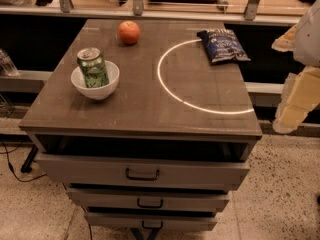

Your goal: Pick green can from white bowl and place on counter

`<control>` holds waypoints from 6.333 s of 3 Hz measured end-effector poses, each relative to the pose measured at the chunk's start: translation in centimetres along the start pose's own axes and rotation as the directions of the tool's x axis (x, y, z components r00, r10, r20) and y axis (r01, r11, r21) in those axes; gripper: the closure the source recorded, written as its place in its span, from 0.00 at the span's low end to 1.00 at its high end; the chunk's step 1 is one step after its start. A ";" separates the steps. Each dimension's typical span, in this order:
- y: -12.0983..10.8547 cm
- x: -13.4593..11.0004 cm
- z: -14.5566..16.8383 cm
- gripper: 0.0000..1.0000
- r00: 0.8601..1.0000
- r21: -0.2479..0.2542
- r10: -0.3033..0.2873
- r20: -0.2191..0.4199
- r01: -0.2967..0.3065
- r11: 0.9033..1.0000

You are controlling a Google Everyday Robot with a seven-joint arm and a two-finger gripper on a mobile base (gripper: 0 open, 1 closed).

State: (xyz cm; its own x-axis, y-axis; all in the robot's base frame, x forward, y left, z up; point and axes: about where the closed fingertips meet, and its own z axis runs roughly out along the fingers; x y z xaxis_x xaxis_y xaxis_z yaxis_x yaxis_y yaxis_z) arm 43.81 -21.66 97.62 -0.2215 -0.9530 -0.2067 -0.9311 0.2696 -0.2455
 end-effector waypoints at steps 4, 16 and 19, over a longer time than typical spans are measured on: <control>-3.7 -23.2 9.0 0.00 0.866 -0.020 -0.237 0.441 0.274 0.962; -14.6 -27.8 4.1 1.00 0.586 0.071 -0.020 0.810 -0.065 0.995; -18.3 -25.3 9.9 1.00 0.645 0.030 0.047 0.763 -0.108 0.994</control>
Offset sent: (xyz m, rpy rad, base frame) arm 0.1100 0.1597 -0.0569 0.3261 -0.0336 0.3173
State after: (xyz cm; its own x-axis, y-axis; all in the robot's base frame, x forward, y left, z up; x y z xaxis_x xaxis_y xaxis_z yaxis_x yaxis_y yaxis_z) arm 69.31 -1.07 97.93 0.0341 -0.4963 -0.8675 -0.8928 0.3749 -0.2496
